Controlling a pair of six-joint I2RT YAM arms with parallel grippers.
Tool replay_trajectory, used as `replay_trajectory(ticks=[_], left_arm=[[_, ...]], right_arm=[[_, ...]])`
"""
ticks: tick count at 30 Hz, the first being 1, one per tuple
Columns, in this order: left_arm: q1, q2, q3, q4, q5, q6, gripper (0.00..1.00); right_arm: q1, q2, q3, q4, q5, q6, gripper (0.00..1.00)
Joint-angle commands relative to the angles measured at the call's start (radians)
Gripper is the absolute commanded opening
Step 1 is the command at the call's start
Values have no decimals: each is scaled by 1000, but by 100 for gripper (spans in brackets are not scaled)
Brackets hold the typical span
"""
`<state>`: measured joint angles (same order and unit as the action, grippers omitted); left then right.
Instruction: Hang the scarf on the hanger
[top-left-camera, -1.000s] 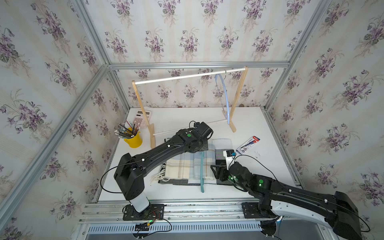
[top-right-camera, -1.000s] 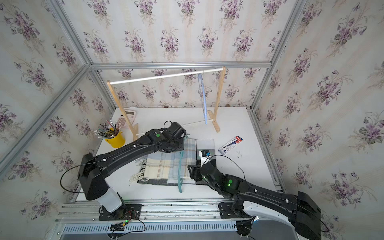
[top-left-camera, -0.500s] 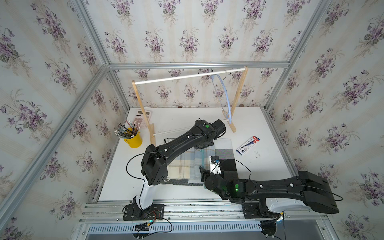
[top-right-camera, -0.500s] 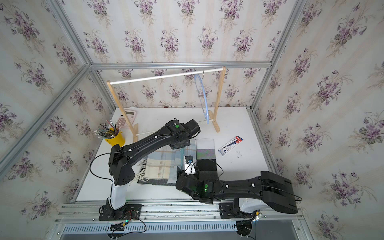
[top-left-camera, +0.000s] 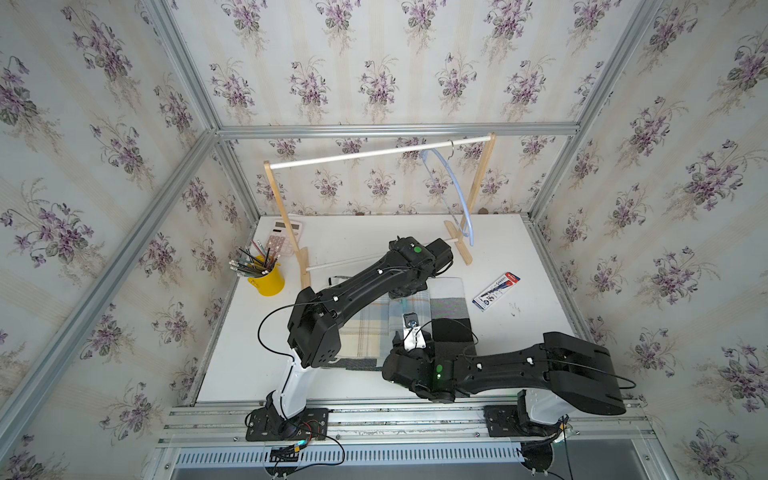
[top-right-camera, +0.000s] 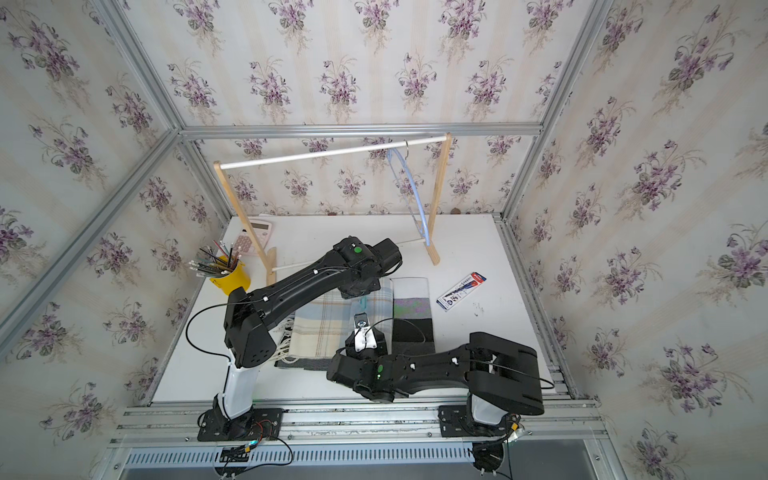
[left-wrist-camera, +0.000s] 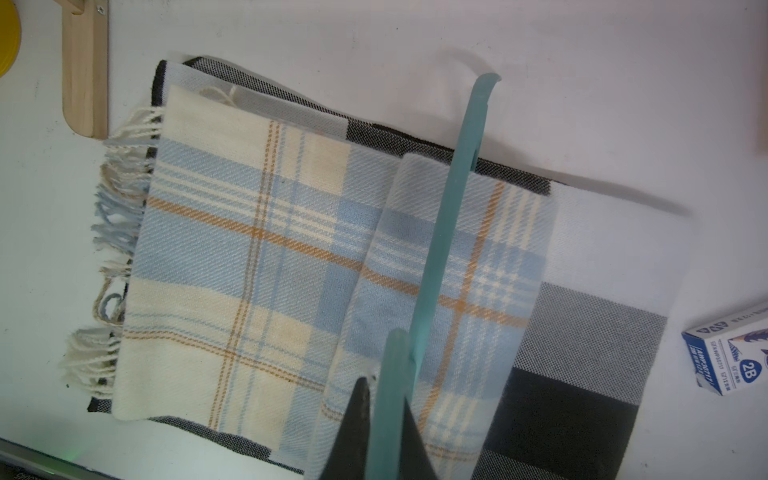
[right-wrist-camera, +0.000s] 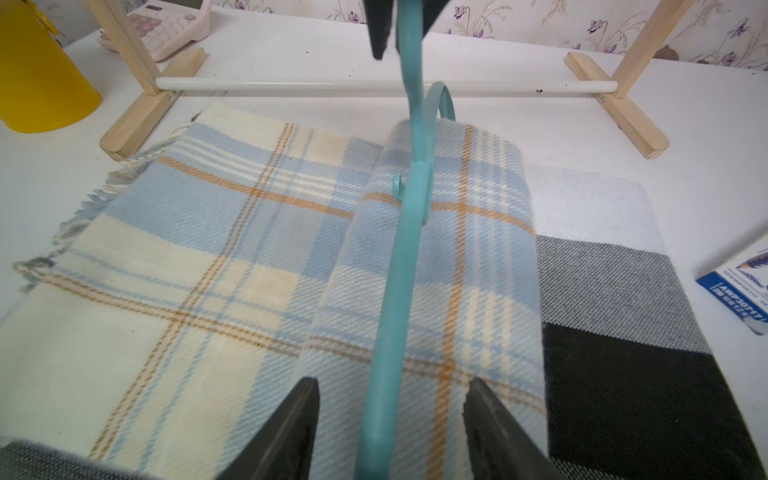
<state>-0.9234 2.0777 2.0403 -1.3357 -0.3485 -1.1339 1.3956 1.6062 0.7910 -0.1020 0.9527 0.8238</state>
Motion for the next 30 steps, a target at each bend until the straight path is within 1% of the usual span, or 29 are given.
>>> replay_trajectory(ticks=[1, 3, 8, 13, 17, 18, 20, 22, 24, 25, 26, 28, 30], left_arm=[[-1, 9, 7, -34, -4, -17, 0], [0, 11, 10, -33, -1, -15, 0], [-2, 14, 13, -31, 4, -11, 0], [-5, 11, 13, -31, 10, -3, 0], [-6, -3, 14, -16, 28, 38, 0], [-7, -11, 12, -4, 38, 58, 0], [-7, -33, 10, 7, 50, 96, 18], [-6, -65, 6, 9, 54, 135, 44], [-6, -123, -4, 11, 53, 173, 79], [-5, -154, -18, 17, 50, 191, 90], [-1, -210, -50, 36, 50, 217, 97], [11, -314, -141, 108, 82, 274, 97], [34, -445, -280, 219, 140, 311, 98]], right_arm=[[-11, 14, 11, -90, 54, 26, 56], [-22, 11, 5, -103, 49, 34, 51], [-33, -1, -7, -115, 46, 37, 32], [-41, -15, -8, -108, 25, 34, 17], [-62, -58, -35, -78, -22, 29, 0], [-68, -75, -49, -63, -36, 26, 0], [-87, -116, -77, -24, -82, 13, 0], [-112, -158, -107, 14, -129, 10, 0], [-138, -199, -147, 62, -186, 1, 0], [-149, -217, -163, 83, -212, -1, 0], [-168, -238, -185, 100, -248, 2, 0], [-196, -273, -225, 142, -300, 2, 0], [-230, -309, -265, 179, -350, 11, 0]])
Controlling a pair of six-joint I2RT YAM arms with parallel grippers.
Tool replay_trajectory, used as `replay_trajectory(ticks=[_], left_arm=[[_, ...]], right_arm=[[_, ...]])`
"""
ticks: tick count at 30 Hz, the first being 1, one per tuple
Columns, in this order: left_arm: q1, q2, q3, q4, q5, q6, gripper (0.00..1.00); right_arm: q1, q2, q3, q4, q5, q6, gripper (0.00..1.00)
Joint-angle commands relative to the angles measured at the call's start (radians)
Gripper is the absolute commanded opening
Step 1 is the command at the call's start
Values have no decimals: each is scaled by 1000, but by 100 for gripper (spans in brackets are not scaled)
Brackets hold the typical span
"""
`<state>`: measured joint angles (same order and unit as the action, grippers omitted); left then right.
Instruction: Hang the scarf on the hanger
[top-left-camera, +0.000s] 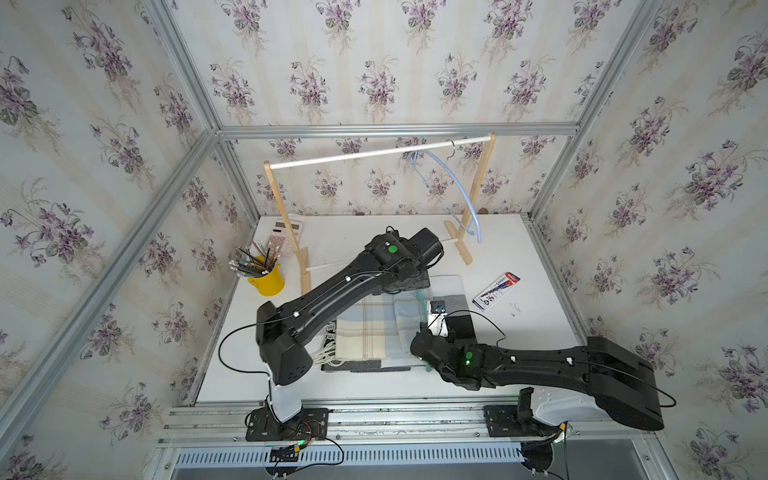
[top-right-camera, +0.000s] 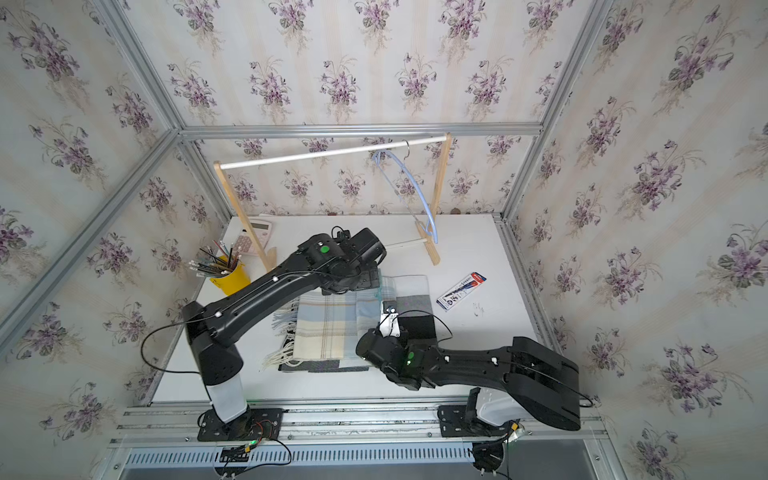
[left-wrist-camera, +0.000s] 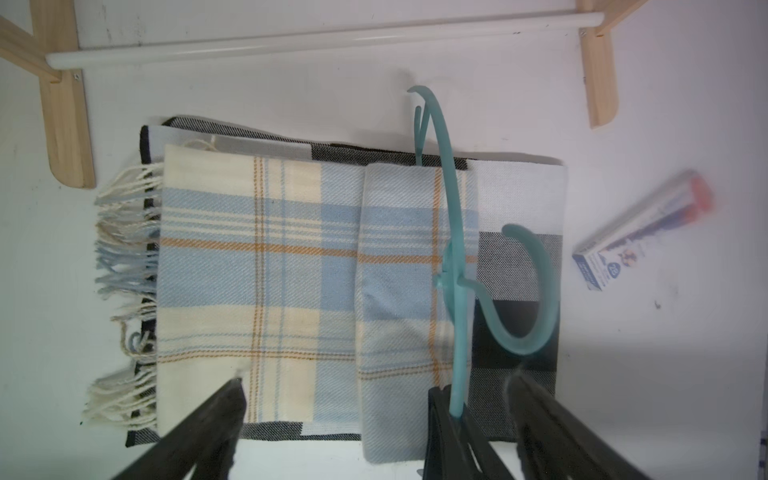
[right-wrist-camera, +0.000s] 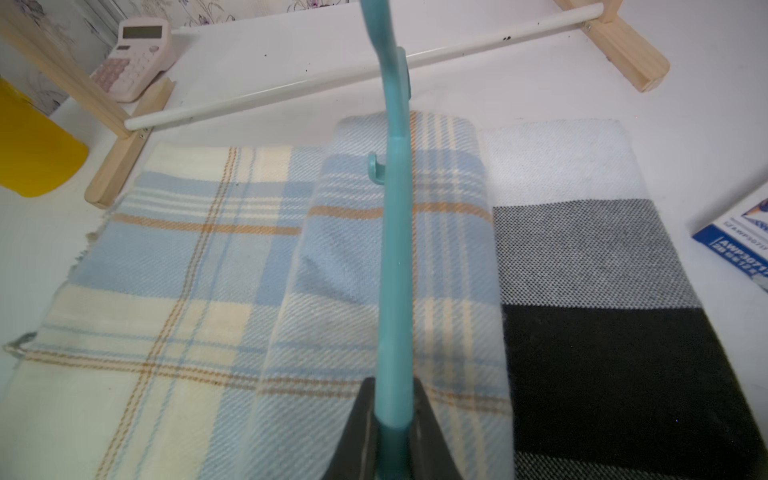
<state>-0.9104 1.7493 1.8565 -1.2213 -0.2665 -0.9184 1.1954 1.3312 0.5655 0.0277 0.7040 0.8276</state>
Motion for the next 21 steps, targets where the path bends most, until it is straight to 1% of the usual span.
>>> replay_trajectory(ticks=[1, 4, 5, 7, 8, 12, 17, 19, 21], left_arm=[[31, -185, -187, 185, 87, 117, 97], [58, -380, -479, 435, 166, 149, 90], [69, -418, -557, 508, 200, 153, 88], [94, -444, -683, 619, 271, 156, 87], [104, -435, -719, 654, 303, 151, 86], [128, -330, -781, 757, 408, 150, 84], [152, -161, -769, 857, 563, 145, 83], [154, -104, -761, 885, 591, 132, 80], [155, -51, -744, 879, 588, 125, 77]], right_arm=[[-44, -51, -59, 64, -119, 11, 0], [-72, -89, -84, 67, -138, 14, 0], [-75, -94, -88, 61, -137, 8, 0], [-81, -101, -92, 57, -139, -4, 0], [-84, -103, -94, 58, -143, -9, 0], [-91, -113, -107, 74, -158, -21, 0], [-94, -115, -132, 93, -171, -9, 0], [-95, -116, -140, 101, -175, -2, 0], [-95, -112, -142, 103, -177, -1, 0]])
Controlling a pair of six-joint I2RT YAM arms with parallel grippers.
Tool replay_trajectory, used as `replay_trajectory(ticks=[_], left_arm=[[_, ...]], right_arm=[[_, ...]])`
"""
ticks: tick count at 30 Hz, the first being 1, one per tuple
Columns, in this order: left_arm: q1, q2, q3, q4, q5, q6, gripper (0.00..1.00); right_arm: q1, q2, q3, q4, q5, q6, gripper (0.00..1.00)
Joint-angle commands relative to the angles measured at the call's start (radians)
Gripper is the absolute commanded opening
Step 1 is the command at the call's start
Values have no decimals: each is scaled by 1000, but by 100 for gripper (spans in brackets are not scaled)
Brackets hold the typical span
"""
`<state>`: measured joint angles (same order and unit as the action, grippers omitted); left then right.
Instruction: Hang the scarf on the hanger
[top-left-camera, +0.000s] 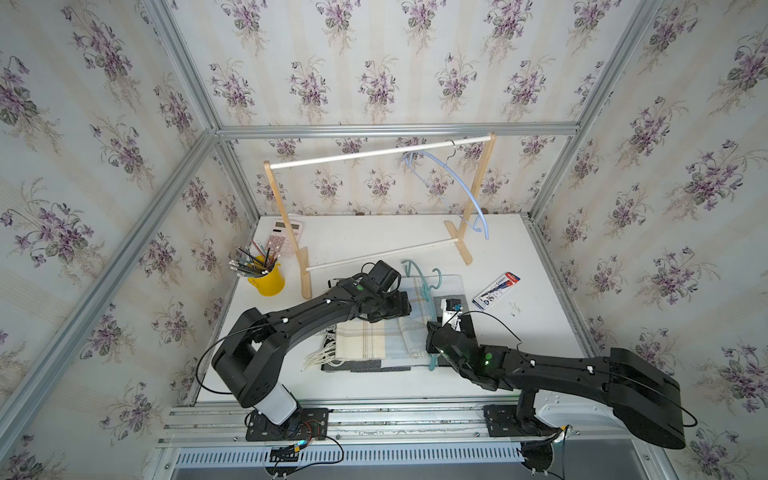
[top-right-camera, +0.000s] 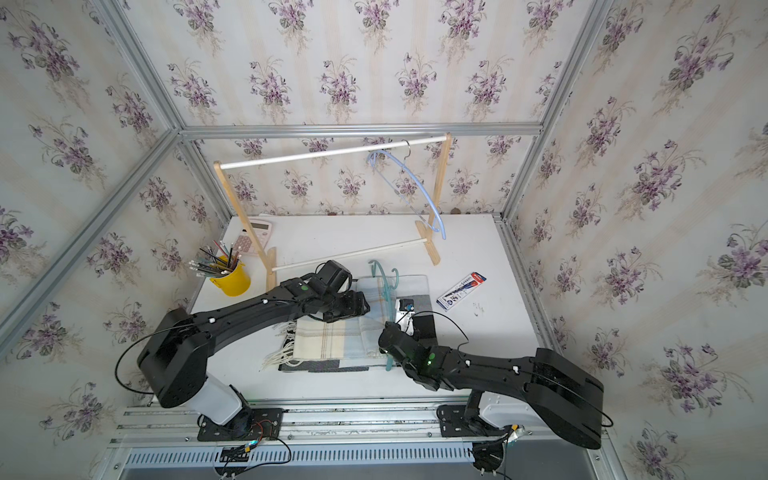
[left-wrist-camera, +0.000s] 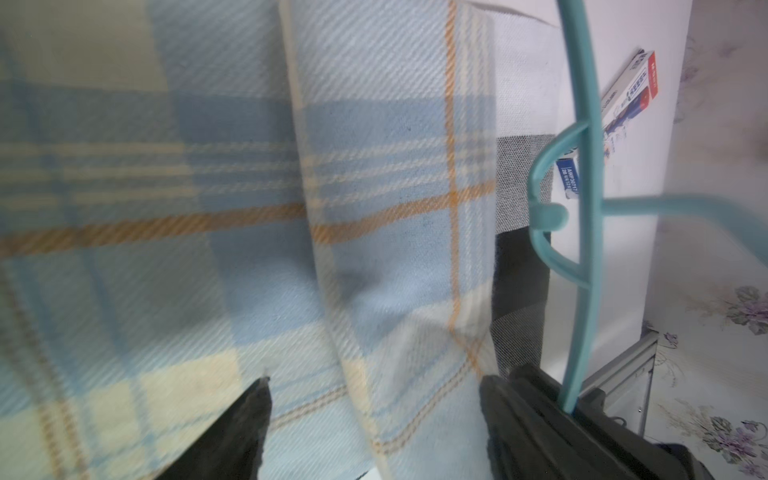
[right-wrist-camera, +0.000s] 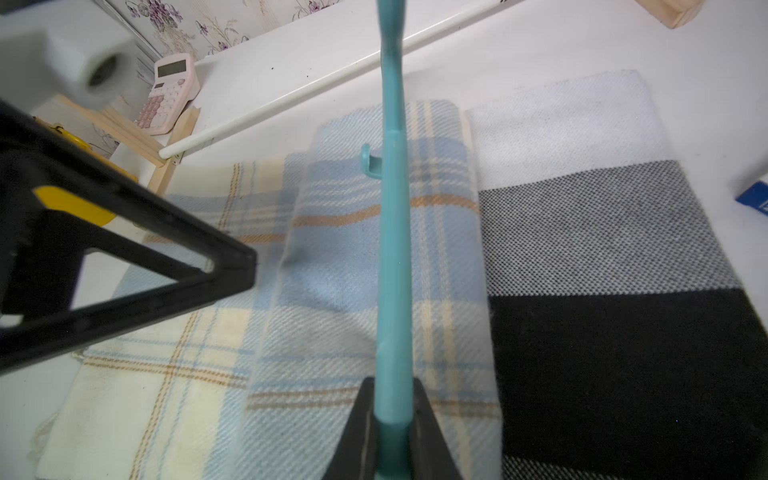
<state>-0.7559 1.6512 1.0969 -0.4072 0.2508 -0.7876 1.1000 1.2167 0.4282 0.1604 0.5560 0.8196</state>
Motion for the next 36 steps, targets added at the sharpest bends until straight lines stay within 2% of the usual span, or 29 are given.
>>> replay_trajectory(ticks=[1, 4, 9, 12, 15, 22, 27, 31, 36], left_arm=[[3, 70, 23, 59, 70, -9, 75], [11, 113, 35, 36, 55, -24, 70], [24, 158, 40, 56, 73, -33, 53], [26, 181, 52, 63, 88, -34, 34], [26, 153, 43, 68, 74, -34, 1], [31, -111, 58, -53, -33, 36, 0], [59, -322, 83, -126, -64, 56, 0], [91, -488, 82, -137, -102, 70, 0], [127, -618, 134, -217, -108, 87, 0]], right_arm=[[0, 3, -5, -30, -30, 7, 0], [-1, 0, -5, -32, -30, 7, 0], [-1, -2, -6, -29, -29, 6, 0], [-1, -6, -8, -29, -32, 6, 0], [-1, -19, -4, -42, -24, 2, 0], [-10, -96, 114, -247, 44, -105, 0], [-64, -142, 265, -405, 30, -226, 0], [-85, -133, 407, -497, 45, -313, 0], [-112, -73, 592, -564, 22, -397, 0]])
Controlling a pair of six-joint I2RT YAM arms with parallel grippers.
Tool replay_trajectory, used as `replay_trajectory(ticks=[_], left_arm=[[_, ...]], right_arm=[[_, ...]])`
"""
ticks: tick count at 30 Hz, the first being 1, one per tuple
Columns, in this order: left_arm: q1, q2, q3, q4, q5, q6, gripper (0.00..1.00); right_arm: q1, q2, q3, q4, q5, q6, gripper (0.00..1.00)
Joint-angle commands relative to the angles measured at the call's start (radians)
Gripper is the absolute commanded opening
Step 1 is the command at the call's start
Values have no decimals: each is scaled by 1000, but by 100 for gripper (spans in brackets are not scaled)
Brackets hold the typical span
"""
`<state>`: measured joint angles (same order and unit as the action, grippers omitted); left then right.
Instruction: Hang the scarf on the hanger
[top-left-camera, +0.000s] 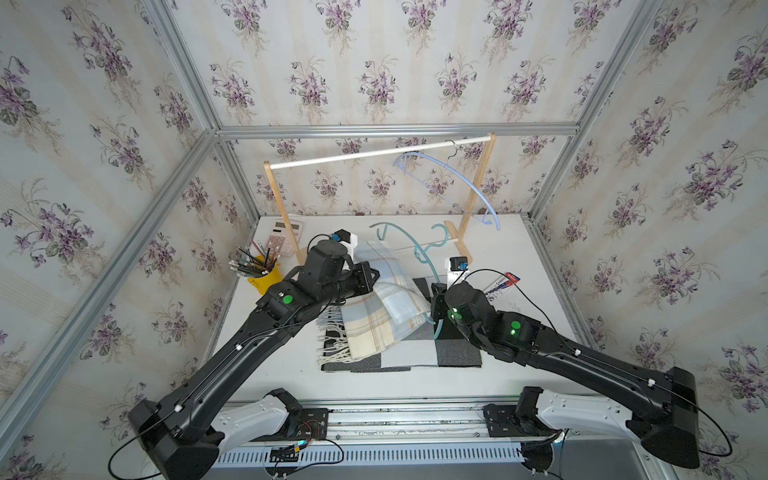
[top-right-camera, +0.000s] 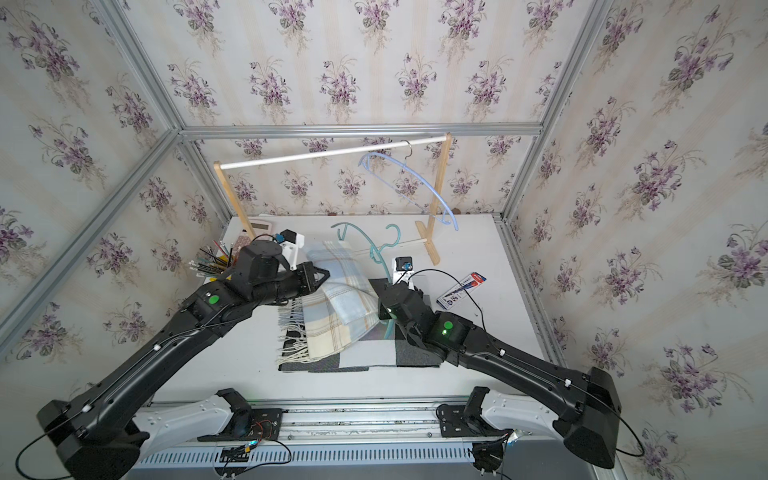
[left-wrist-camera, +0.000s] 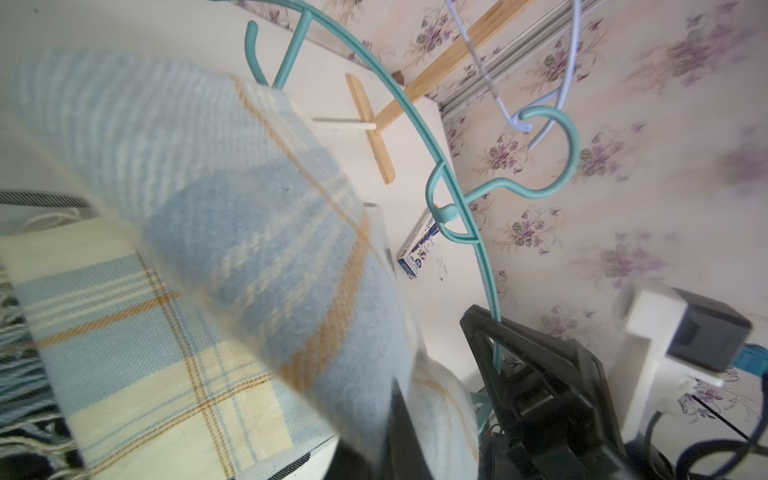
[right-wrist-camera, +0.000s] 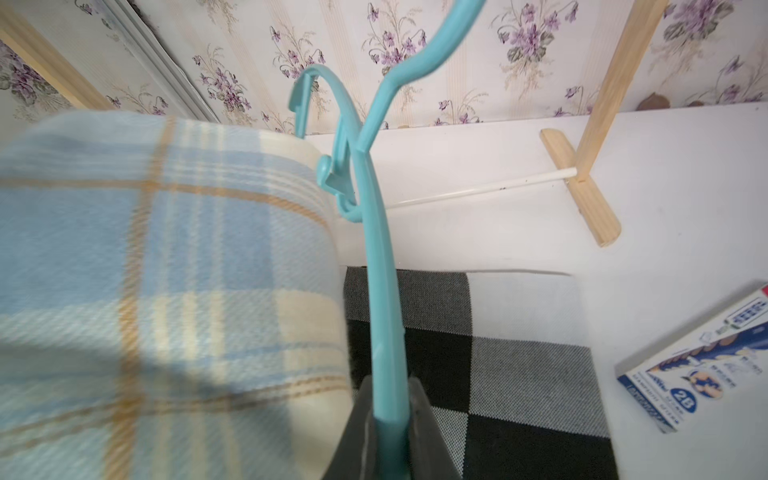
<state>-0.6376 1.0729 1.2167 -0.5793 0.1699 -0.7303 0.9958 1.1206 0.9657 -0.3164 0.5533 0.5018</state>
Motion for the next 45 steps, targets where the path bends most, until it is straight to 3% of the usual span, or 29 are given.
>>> replay_trajectory(ticks=[1, 9, 17, 24, 33, 40, 45], left_arm=[[11, -62, 14, -45, -25, 31, 0], [20, -141, 64, -83, -26, 26, 0], [22, -102, 203, -147, -42, 43, 0], [22, -94, 245, -175, -48, 41, 0], [23, -277, 50, -239, -243, -59, 0], [23, -380, -124, -220, -307, -160, 0], [24, -381, -273, -135, -311, -246, 0]], right_arm=[[-11, 42, 85, -95, 15, -91, 0], [-27, 190, 220, -83, -51, -126, 0], [-33, 269, 233, -47, -95, -119, 0], [-49, 283, 237, -38, -79, -123, 0], [-57, 267, 347, -119, 13, -178, 0], [-58, 253, 466, -194, 41, -255, 0], [-57, 251, 571, -244, 60, -310, 0]])
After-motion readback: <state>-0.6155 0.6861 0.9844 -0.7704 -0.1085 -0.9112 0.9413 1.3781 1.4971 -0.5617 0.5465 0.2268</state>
